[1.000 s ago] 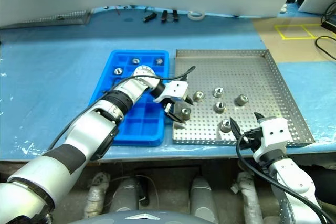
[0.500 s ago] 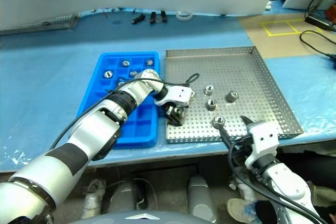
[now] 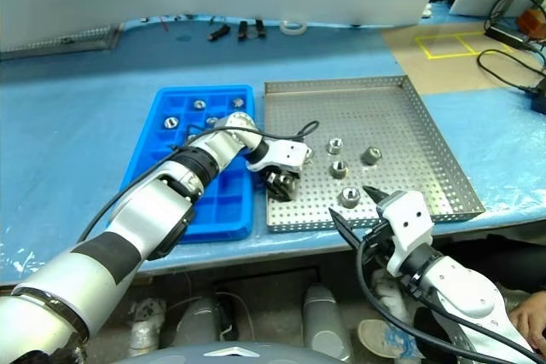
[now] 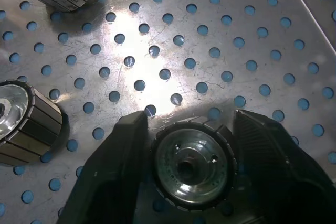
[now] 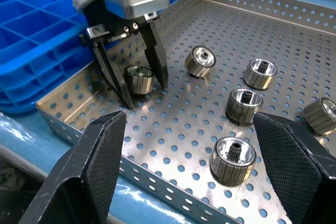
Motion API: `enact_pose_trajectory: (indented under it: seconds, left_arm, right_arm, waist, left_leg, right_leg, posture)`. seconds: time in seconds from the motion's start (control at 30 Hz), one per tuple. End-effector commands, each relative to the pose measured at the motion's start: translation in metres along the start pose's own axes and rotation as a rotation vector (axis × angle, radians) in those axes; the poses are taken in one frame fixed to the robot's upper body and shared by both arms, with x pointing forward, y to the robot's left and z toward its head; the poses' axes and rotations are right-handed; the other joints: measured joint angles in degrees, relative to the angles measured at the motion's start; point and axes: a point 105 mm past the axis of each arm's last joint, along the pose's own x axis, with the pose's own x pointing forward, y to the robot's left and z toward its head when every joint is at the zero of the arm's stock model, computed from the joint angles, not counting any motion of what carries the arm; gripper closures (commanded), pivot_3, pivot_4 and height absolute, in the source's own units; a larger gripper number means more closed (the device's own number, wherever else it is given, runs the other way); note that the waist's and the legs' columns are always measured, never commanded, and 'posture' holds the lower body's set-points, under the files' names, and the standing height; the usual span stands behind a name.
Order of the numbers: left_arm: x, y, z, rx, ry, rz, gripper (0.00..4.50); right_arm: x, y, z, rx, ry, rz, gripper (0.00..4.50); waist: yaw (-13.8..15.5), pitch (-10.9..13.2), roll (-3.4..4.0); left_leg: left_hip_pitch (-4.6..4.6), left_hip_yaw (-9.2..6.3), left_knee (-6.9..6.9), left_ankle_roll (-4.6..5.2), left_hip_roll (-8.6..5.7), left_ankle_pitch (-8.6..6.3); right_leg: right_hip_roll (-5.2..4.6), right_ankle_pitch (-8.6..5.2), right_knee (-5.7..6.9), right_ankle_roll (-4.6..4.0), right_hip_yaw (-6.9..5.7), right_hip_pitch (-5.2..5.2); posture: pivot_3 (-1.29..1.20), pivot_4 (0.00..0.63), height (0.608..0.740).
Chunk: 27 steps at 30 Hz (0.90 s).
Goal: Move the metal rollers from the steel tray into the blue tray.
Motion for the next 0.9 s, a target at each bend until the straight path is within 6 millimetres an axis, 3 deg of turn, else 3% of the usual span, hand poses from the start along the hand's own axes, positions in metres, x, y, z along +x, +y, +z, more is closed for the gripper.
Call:
enact_pose_trajectory:
  seconds: [0.03,0.27,0.47,0.63,0.9]
  left_arm:
    - [0.001,-0.008,-0.029,-0.040,0.113,-0.013,2.48]
    - [0.001,-0.006,-0.022,-0.049,0.071,-0.007,2.63]
    - [-0.008,-0.011,0.016,-0.039,-0.172,-0.095,2.63]
    - [-0.024,-0.003,0.033,-0.011,-0.268,-0.025,2.63]
    - [-0.061,0.001,0.032,-0.035,-0.331,0.166,2.63]
  right_arm:
    - [0.000,-0.001,0.004,-0.028,-0.016,-0.004,0.40]
    - [0.002,-0.002,0.003,-0.028,-0.017,-0.005,0.40]
    - [0.004,0.004,0.004,-0.019,-0.017,0.047,0.40]
    - [0.010,-0.004,0.008,-0.042,-0.030,0.062,0.40]
    - [0.028,-0.012,0.019,-0.090,-0.057,0.159,0.40]
  waist:
    - [-0.01,0.00,-0.01]
    - [-0.02,0.00,-0.01]
    - [0.11,0.00,-0.01]
    - [0.96,0.02,-0.02]
    - [3.49,0.06,0.01]
  left_leg:
    - [0.00,0.00,0.00,0.00,-0.01,0.00]
    - [-0.01,-0.04,0.00,0.00,-0.03,0.00]
    - [-0.24,-0.04,-0.04,0.00,-0.04,0.00]
    - [-0.52,0.01,-0.10,0.13,-0.07,-0.14]
    - [-0.44,0.08,-0.12,0.12,-0.04,-0.20]
  right_leg:
    - [-0.01,0.00,-0.02,0.00,0.01,0.00]
    - [-0.02,-0.01,-0.04,0.01,0.02,-0.02]
    - [-0.03,0.00,-0.03,-0.01,0.02,-0.23]
    - [-0.07,0.27,-0.10,-0.47,-0.02,-0.43]
    - [-0.08,0.27,-0.09,-0.48,-0.01,-0.40]
  posture:
    - [-0.53,0.150,0.740]
    - [-0.52,0.150,0.740]
    - [-0.51,0.150,0.740]
    - [-0.45,0.150,0.740]
    - [-0.29,0.150,0.740]
